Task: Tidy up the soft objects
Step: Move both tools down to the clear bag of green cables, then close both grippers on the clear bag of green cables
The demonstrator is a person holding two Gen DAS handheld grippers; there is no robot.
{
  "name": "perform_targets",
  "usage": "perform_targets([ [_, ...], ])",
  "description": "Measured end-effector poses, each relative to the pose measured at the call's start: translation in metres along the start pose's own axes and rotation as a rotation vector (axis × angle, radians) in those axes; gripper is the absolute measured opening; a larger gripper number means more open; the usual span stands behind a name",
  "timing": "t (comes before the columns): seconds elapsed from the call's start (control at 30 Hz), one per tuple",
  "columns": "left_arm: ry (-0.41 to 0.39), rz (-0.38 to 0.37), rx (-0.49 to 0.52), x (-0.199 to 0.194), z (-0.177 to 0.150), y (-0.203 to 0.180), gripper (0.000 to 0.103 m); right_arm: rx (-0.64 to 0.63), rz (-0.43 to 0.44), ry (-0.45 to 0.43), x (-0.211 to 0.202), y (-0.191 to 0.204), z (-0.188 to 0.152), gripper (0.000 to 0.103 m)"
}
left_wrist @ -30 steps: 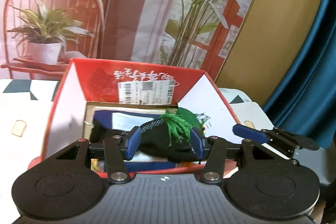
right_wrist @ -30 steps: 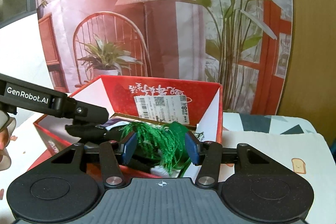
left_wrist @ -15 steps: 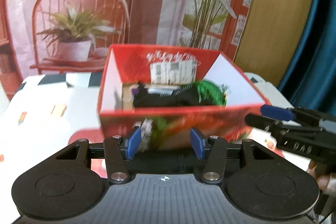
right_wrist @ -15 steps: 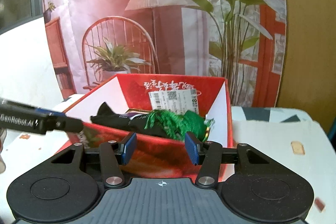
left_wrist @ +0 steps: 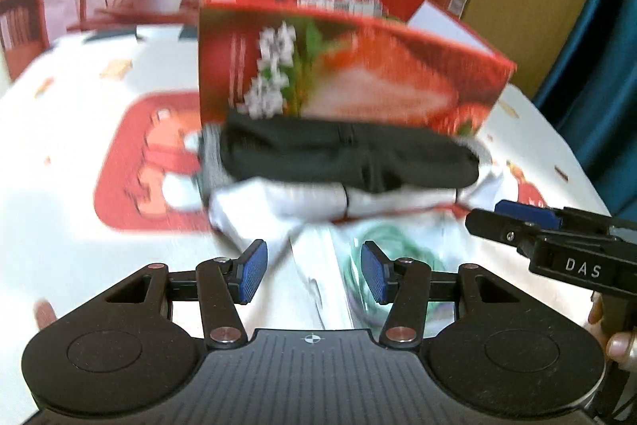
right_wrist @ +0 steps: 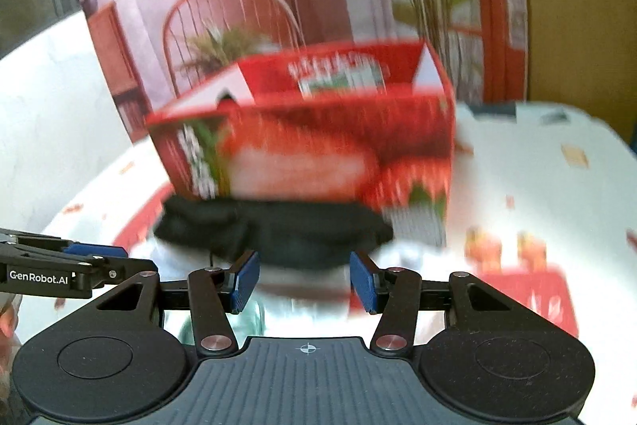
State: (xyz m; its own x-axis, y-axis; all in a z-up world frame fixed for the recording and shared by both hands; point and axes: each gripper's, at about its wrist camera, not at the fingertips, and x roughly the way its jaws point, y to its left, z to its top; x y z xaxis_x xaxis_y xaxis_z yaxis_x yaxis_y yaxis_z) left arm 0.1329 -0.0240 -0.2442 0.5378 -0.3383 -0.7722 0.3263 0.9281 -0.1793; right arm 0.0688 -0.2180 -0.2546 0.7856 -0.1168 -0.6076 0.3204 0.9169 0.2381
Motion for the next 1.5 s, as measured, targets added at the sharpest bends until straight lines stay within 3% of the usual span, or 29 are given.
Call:
perform_targets([
  [0.23,0.031,0.002,0.004,0.011,-0.018,0.002,0.055,0.005,-0.041,0.094,0.011,-0.001,-0.031,0.047],
  [0.43,0.032,0.003,-0.005,0.010,-0.021,0.005,0.057,-0.027,-0.031,0.091,0.014,0.009,-0.036,0.048],
  [0.53,0.032,0.007,-0.006,0.010,-0.021,0.006,0.065,-0.019,-0.025,0.090,0.015,0.007,-0.035,0.048],
  [0.6,0.034,-0.008,-0.019,0.012,-0.021,0.006,0.076,-0.011,-0.021,0.092,0.015,0.005,-0.034,0.048],
  [0.73,0.041,0.009,0.000,0.013,-0.022,0.003,0.083,0.002,-0.018,0.093,0.015,0.004,-0.034,0.051],
  [1.0,0.041,0.047,-0.040,0.012,-0.021,0.009,0.084,-0.009,-0.025,0.104,0.014,0.008,-0.035,0.064],
  [1.5,0.040,0.032,-0.008,0.011,-0.022,0.005,0.080,0.002,-0.042,0.121,0.014,0.008,-0.034,0.064],
])
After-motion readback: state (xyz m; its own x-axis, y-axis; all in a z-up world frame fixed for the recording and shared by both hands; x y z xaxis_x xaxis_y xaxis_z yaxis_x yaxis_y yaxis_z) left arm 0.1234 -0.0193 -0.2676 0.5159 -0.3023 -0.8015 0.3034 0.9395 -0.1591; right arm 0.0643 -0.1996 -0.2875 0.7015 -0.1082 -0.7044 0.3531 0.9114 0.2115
